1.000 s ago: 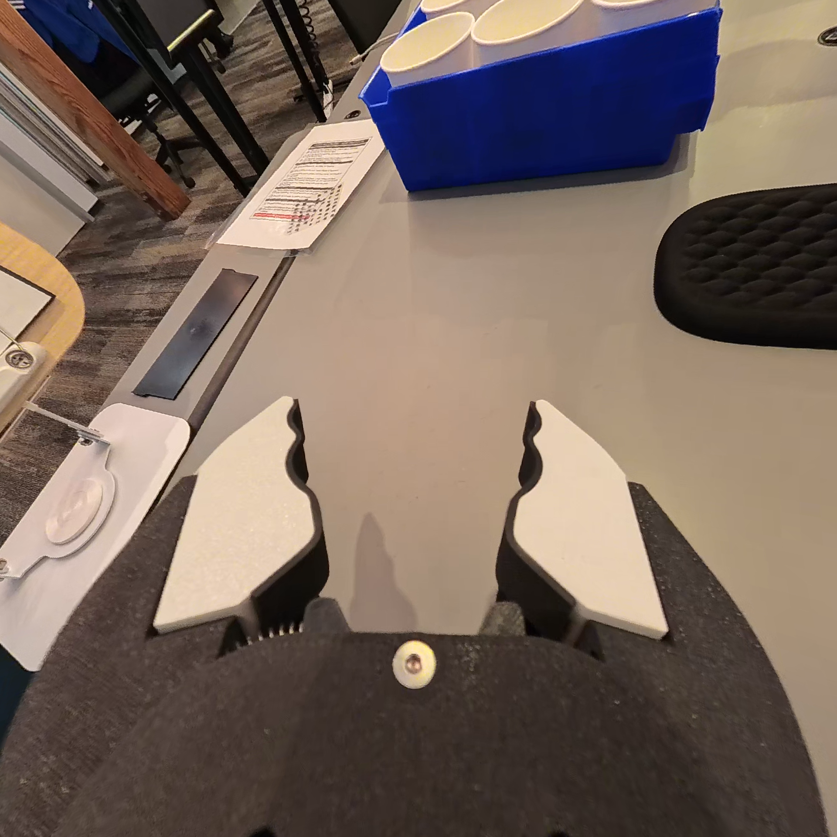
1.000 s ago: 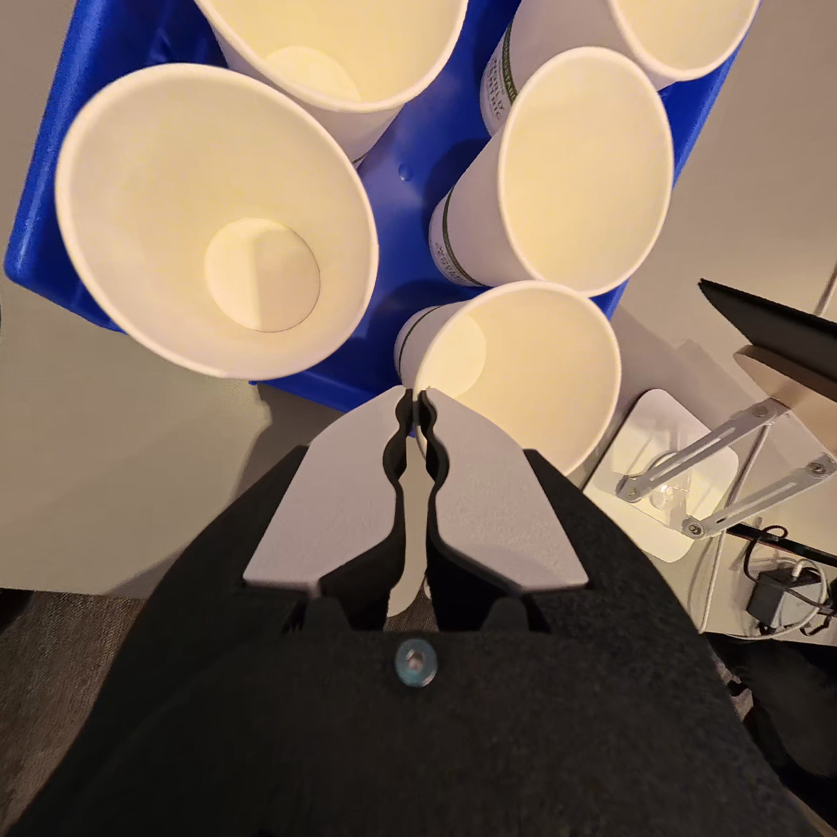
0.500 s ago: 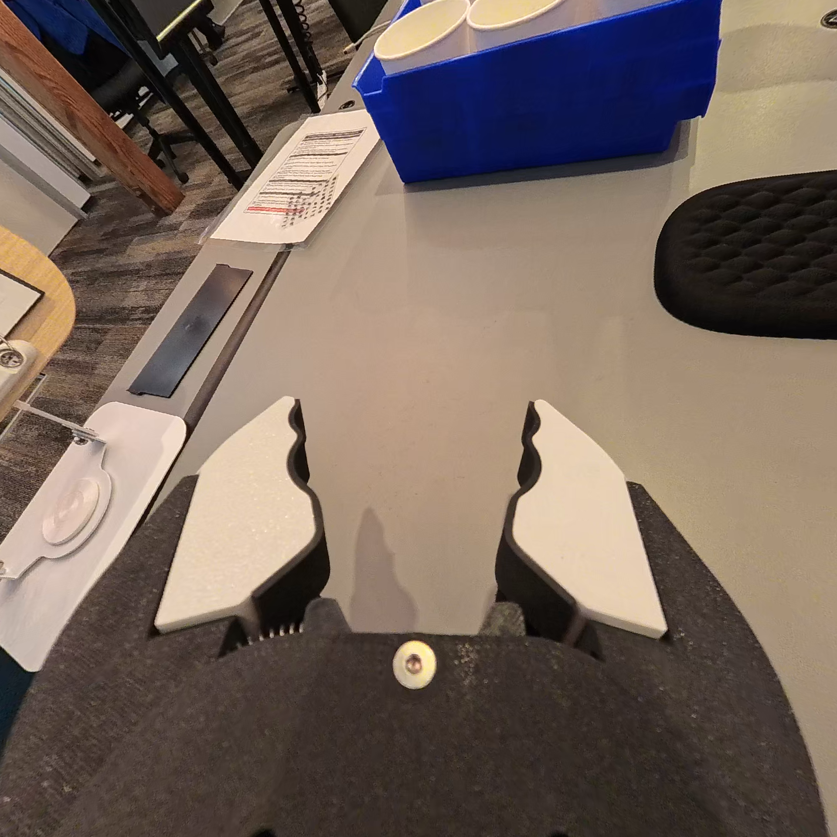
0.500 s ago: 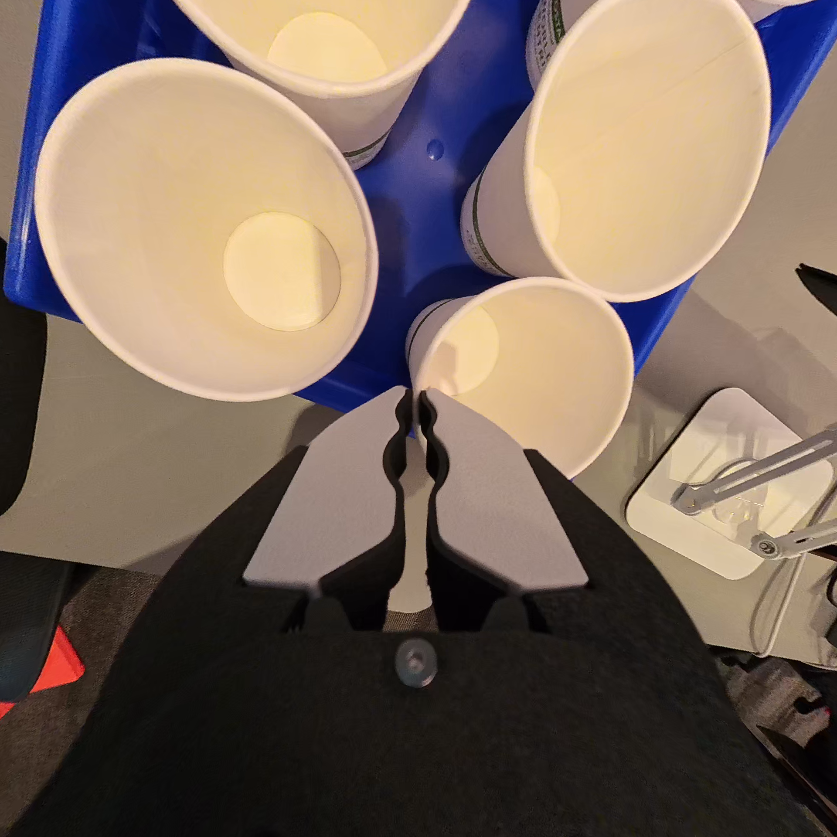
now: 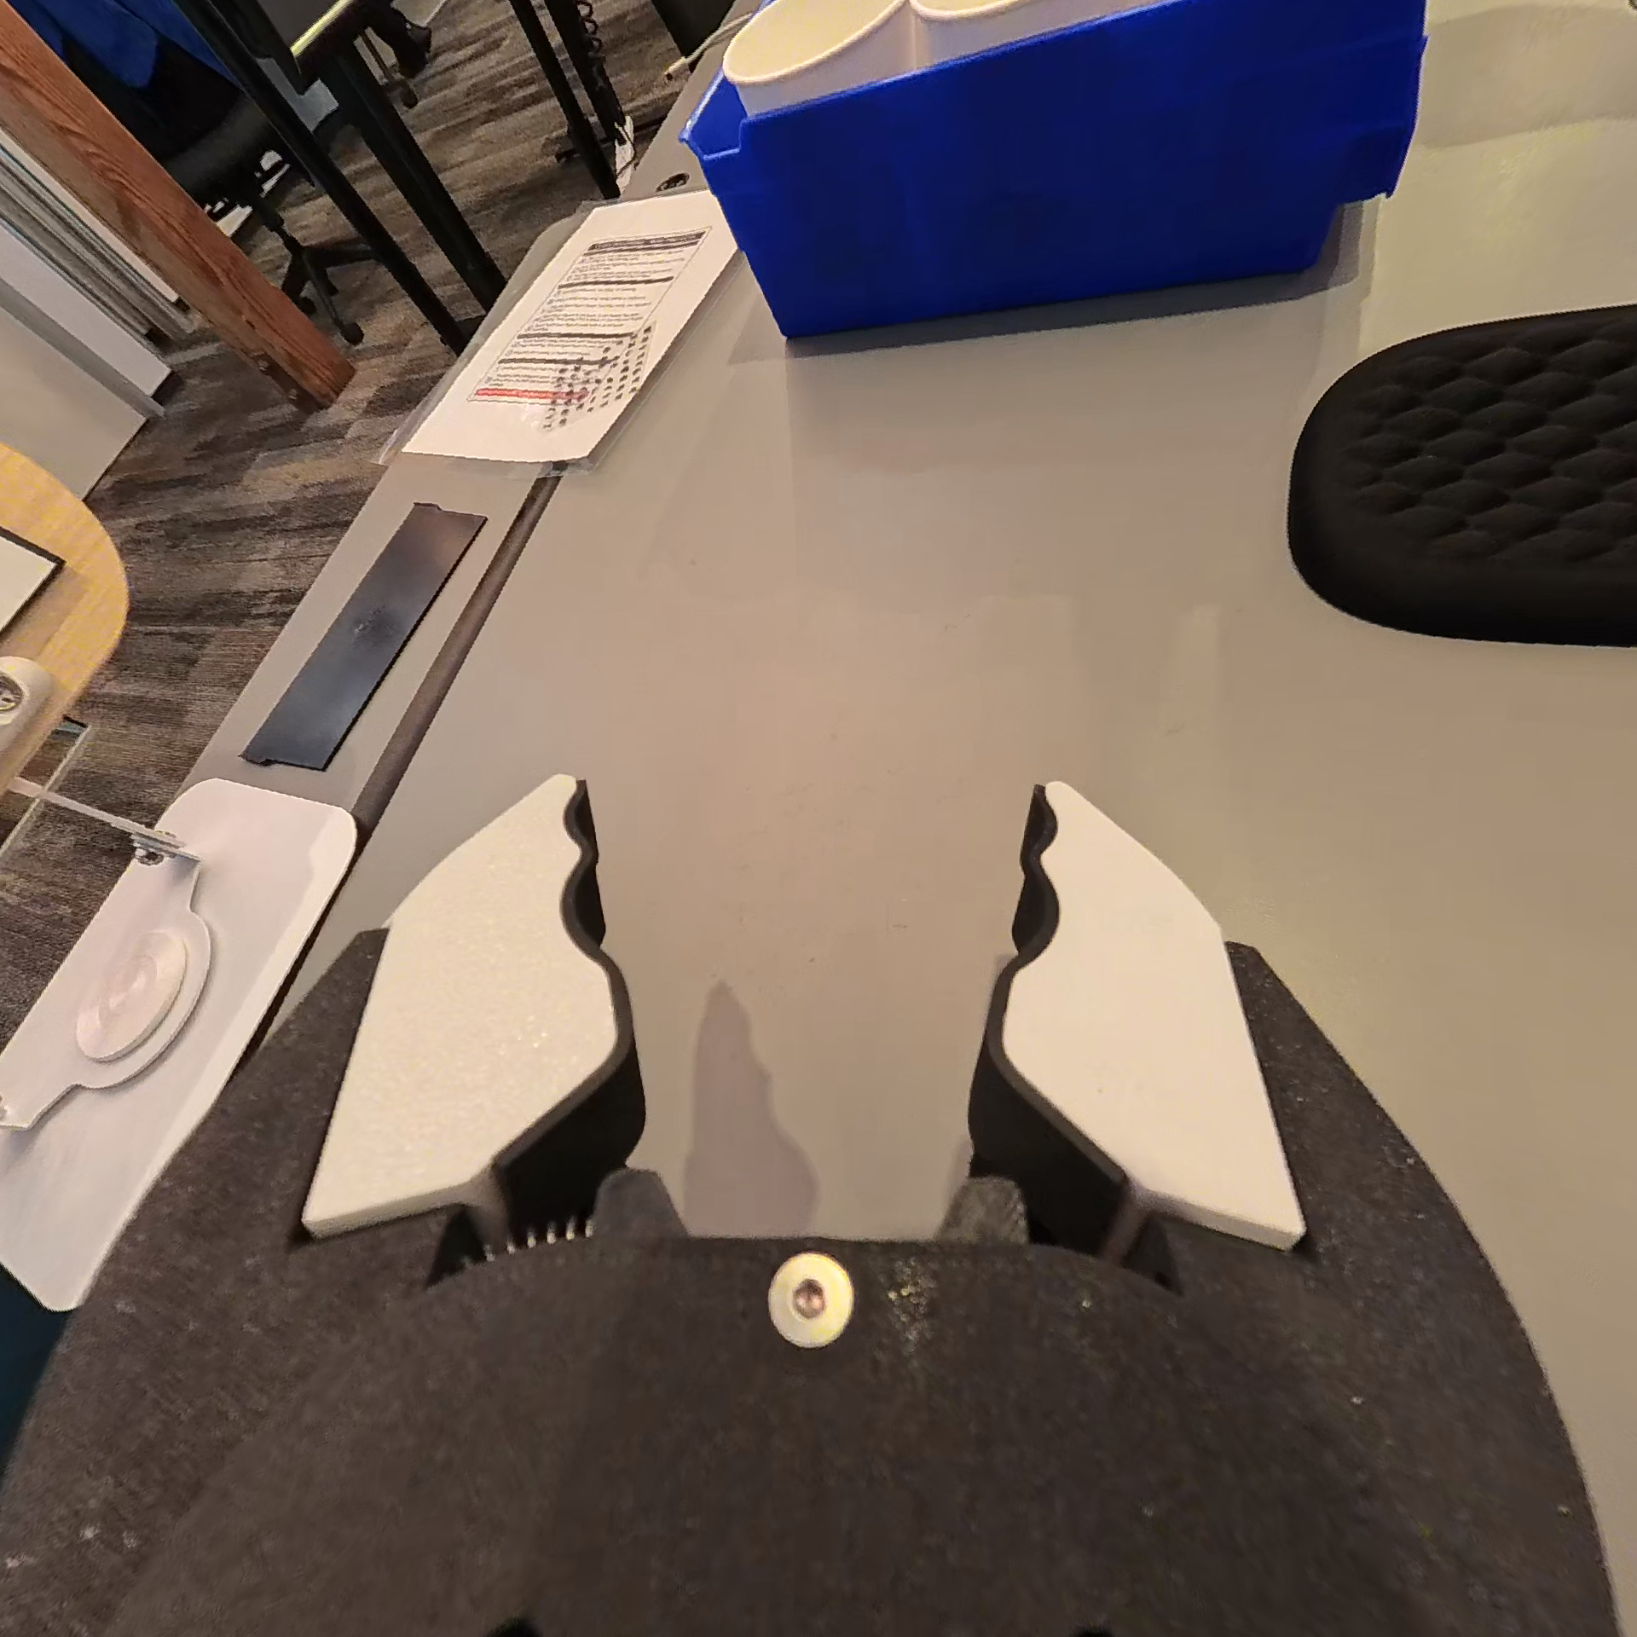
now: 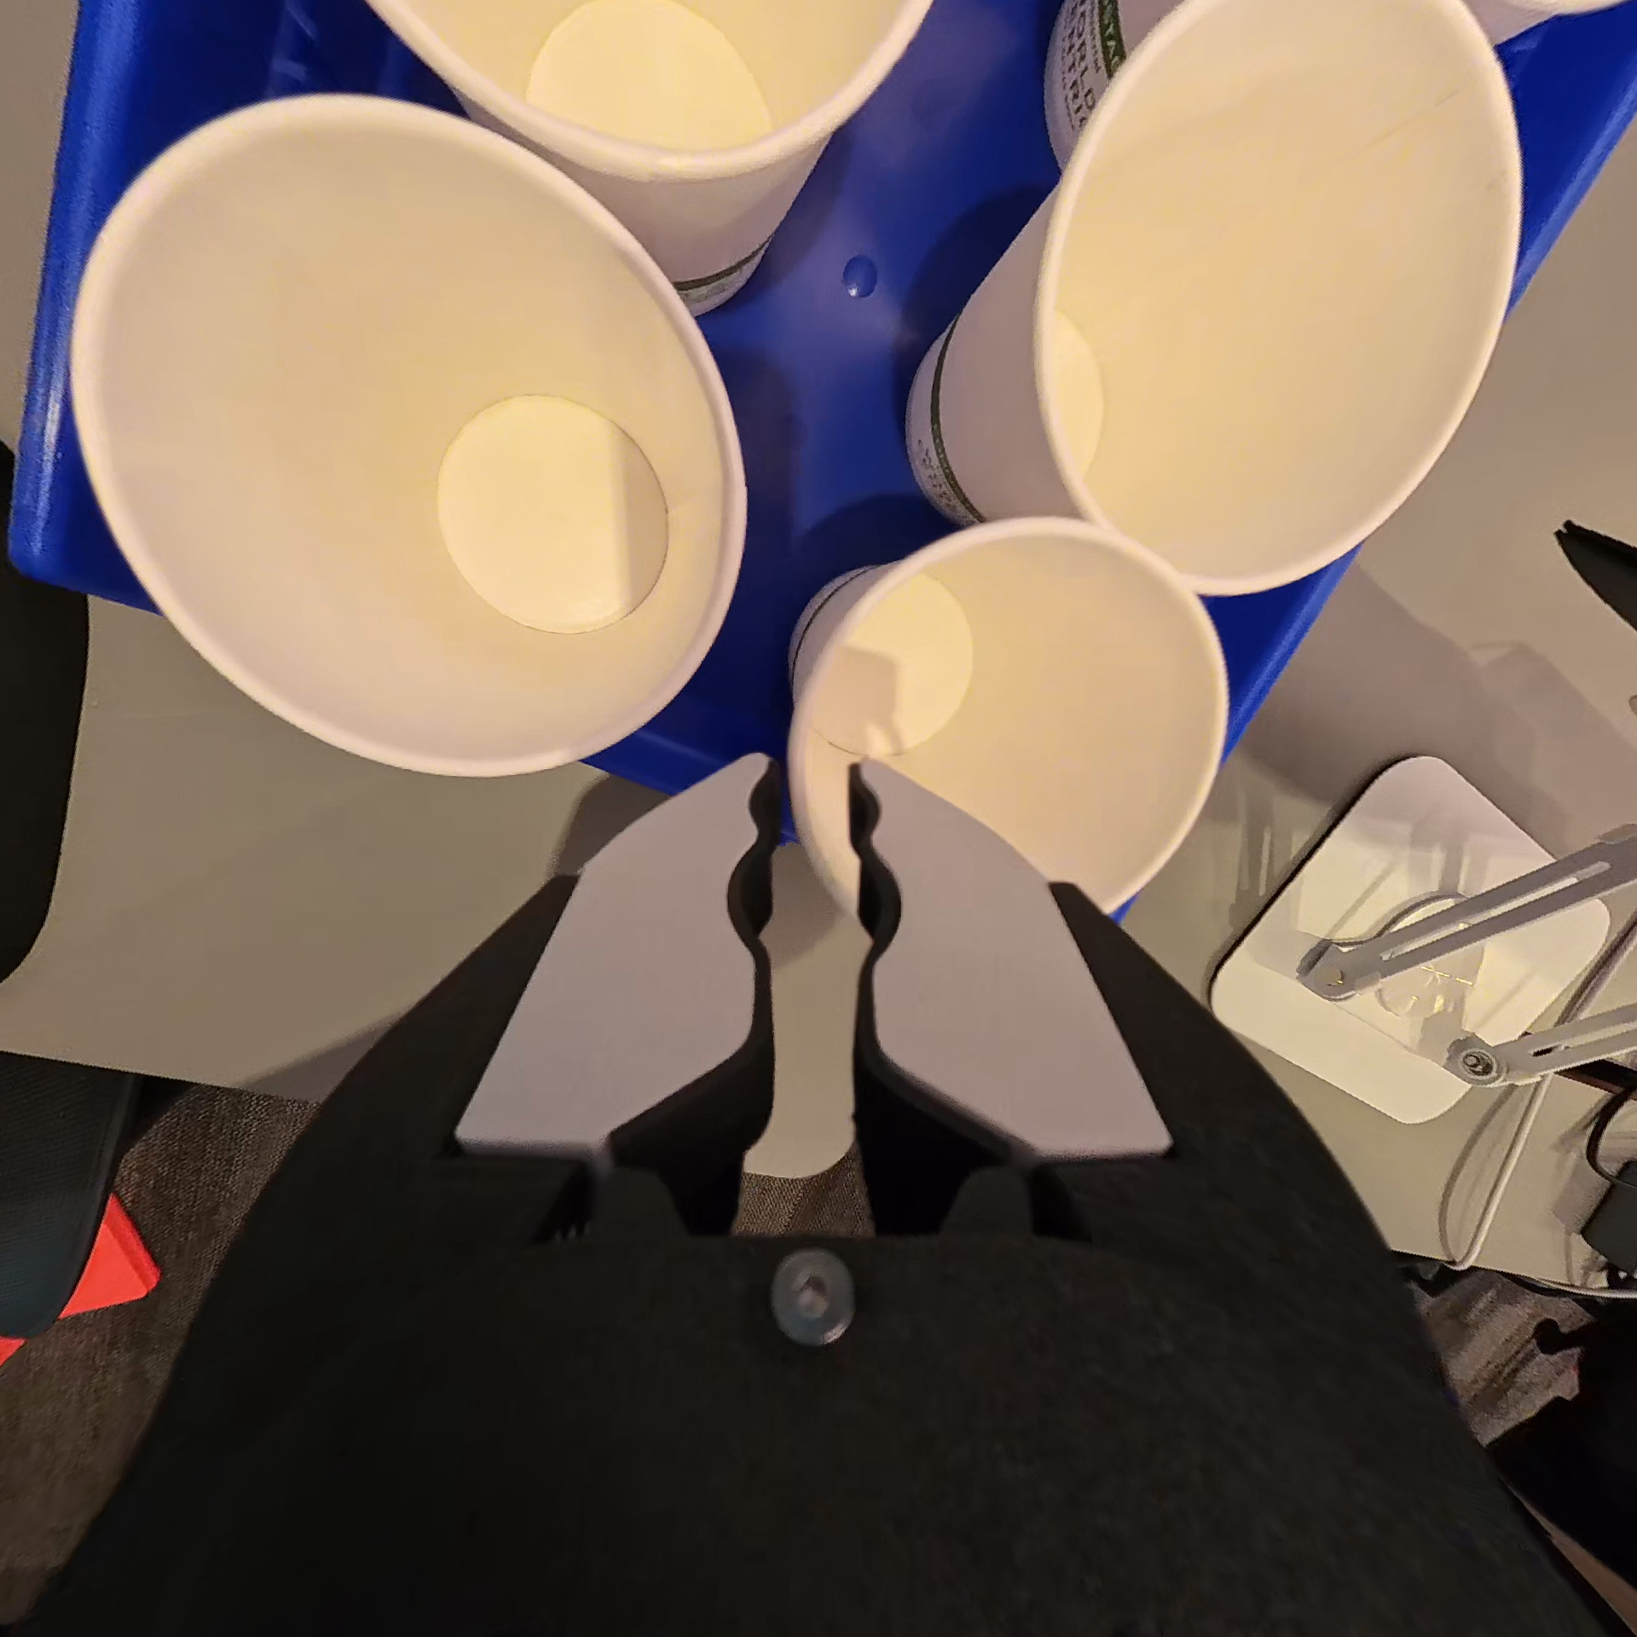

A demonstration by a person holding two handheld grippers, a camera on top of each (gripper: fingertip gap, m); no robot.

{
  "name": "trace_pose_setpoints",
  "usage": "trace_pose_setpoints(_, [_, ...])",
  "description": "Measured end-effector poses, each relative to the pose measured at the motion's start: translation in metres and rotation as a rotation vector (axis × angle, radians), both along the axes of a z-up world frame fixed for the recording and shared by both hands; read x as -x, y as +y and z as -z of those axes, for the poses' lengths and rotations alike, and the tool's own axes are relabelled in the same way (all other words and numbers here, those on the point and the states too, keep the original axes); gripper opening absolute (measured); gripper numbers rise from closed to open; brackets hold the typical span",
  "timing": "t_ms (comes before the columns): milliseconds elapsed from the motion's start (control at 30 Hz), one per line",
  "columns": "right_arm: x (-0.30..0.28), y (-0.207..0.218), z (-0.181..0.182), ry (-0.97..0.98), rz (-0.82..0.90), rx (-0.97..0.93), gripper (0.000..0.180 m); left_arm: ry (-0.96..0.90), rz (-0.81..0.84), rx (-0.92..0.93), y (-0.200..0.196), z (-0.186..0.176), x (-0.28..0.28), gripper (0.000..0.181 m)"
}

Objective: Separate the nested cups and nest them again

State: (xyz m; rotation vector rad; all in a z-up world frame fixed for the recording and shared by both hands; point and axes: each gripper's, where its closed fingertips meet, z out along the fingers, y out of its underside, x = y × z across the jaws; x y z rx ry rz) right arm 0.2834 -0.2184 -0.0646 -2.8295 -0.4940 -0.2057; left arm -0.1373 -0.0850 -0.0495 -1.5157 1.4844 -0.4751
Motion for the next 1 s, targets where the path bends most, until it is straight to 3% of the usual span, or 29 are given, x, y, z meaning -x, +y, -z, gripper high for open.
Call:
trace_pose_setpoints(200, [0.011,0.003,-0.039,0.06,-0.036,-0.152,0.019,-0.005,-0.004,-0.002,0.001,0.0,0.0,0.091])
trace_pose_setpoints(333, [-0.019,0.013,-0.078,0.052,0.062,-0.335,0.019,-0.003,-0.012,-0.002,0.004,0.004,0.0,0.091])
trace_pose_setpoints(633, [-0.055,0.003,-0.037,0.07,0.254,-0.17,0.015,0.04,-0.038,0.02,0.013,0.022,0.002,0.091])
trace_pose_setpoints(833, [-0.012,-0.007,-0.039,-0.025,-0.144,-0.282,0.014,0.034,-0.037,0.023,0.014,0.022,0.002,0.088])
trace_pose_setpoints(1000, [-0.005,-0.013,-0.038,0.007,-0.2,-0.309,0.017,0.042,-0.039,0.022,0.014,0.024,0.003,0.089])
